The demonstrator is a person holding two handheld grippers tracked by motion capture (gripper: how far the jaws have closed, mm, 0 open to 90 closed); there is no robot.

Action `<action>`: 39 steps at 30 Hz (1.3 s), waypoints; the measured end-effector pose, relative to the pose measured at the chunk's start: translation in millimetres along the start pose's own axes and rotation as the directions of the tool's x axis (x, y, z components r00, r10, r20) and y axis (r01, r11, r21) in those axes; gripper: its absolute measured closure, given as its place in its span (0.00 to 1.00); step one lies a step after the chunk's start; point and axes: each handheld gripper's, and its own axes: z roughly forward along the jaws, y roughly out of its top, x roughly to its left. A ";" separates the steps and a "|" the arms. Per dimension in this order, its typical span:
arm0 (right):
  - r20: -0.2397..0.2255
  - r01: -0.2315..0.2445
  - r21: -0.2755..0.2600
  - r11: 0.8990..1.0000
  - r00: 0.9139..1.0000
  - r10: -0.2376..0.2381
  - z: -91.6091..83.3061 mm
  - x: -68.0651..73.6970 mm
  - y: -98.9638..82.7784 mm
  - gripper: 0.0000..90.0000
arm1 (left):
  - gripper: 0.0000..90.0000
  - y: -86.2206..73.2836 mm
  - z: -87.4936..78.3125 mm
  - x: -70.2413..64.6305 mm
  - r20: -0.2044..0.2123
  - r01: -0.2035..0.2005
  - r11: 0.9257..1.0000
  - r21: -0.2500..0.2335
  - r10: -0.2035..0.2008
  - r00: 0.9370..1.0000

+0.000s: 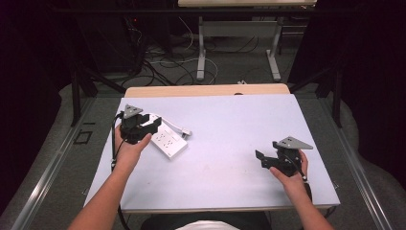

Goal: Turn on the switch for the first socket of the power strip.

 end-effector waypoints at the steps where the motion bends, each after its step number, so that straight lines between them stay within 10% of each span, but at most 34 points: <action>1: -0.003 0.000 0.003 1.000 1.000 0.000 -0.1 0.0 0.0 0.23 | 0.53 2.9 2.2 0.4 -0.005 -0.007 1.000 0.004 0.007 1.000; 17: -0.003 0.006 0.003 1.000 1.000 -0.006 0.4 2.5 -0.2 0.23 | 0.60 35.9 22.0 2.5 -0.059 0.016 1.000 0.005 -0.016 0.998; 39: -0.002 0.005 0.000 1.000 1.000 -0.005 1.5 2.7 -1.2 0.23 | 0.76 48.3 63.0 22.4 -0.088 0.113 0.985 0.133 -0.102 0.991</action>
